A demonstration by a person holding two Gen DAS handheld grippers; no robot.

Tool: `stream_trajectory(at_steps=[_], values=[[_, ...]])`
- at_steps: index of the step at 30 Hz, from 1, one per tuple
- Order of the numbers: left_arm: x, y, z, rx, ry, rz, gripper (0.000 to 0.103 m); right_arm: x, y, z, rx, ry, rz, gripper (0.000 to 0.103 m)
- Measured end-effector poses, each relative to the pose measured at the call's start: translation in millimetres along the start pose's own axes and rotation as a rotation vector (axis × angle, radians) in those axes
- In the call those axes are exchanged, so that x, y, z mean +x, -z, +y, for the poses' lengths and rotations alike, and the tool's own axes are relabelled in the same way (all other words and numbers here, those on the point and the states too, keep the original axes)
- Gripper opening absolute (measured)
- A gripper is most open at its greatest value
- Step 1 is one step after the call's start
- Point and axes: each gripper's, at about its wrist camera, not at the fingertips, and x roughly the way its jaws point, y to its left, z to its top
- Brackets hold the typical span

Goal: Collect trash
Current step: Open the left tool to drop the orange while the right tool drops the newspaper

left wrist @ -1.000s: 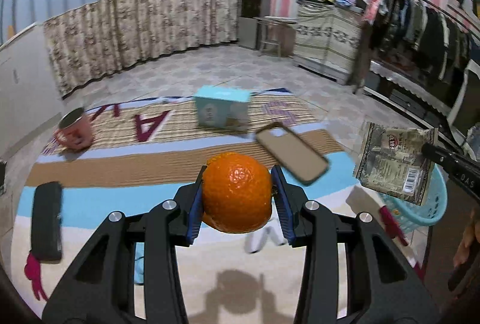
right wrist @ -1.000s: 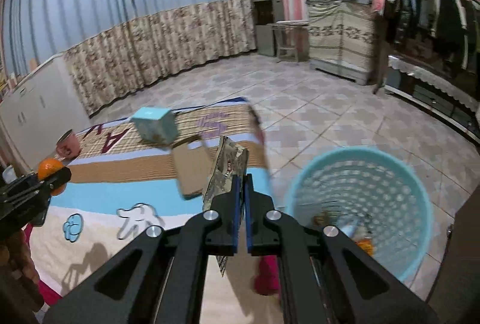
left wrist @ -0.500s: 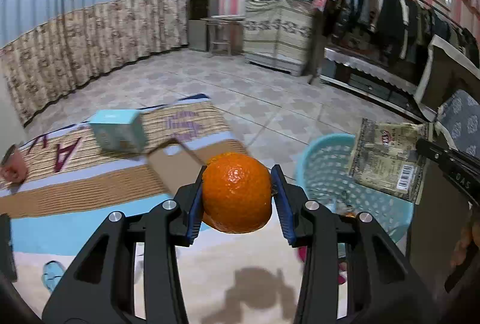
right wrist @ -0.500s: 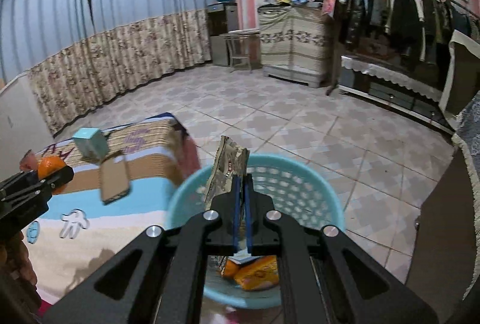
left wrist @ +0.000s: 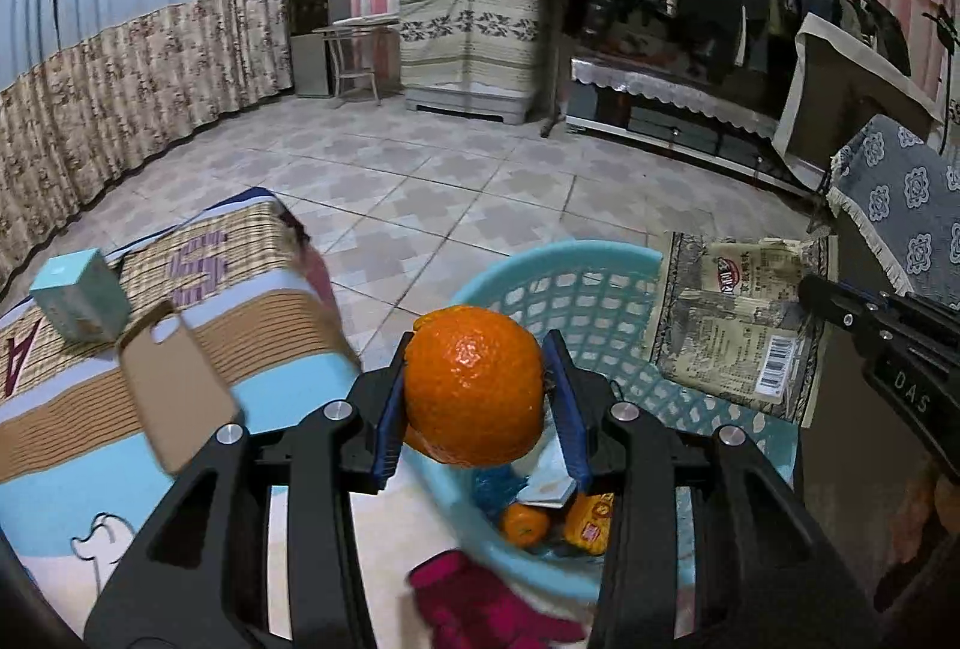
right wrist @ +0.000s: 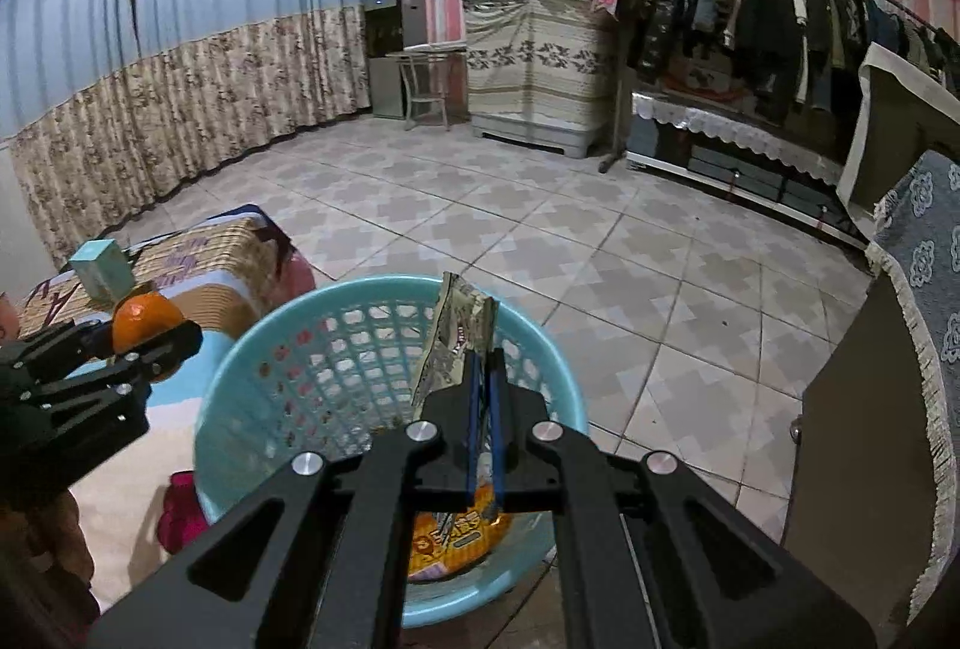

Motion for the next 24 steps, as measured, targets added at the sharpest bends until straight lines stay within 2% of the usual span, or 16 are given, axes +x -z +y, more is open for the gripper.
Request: stream_trajectory(at_steps=[2,7,10,16,24], values=[[1.9,-0.9,-4.7,0.013,-0.004,-0.012,0.049,2.9,1.3,-1.9,-0.001,0.005,0.001,0.003],[-0.7,-8.4,-9.9,0.028,-0.033,-0.042,0.076,8.6,2.7,-4.9,0.002,0.005,0.007,0.003],[-10.7,-10.8,-0.8,0.01,-0.06,-0.067,0.087,9.8,3.0,-5.2,0.005,0.002,0.007,0.003],[-27.7,-11.3,19.1,-0.01,-0.112,-0.101,0.097,17.3,7.4,11.5,0.0,-0.012,0.014,0.003],[-35.6,-9.2,49.1,-0.056,-0.146,-0.109,0.097,32.4,8.4,33.4,-0.005,-0.029,0.04,0.004]])
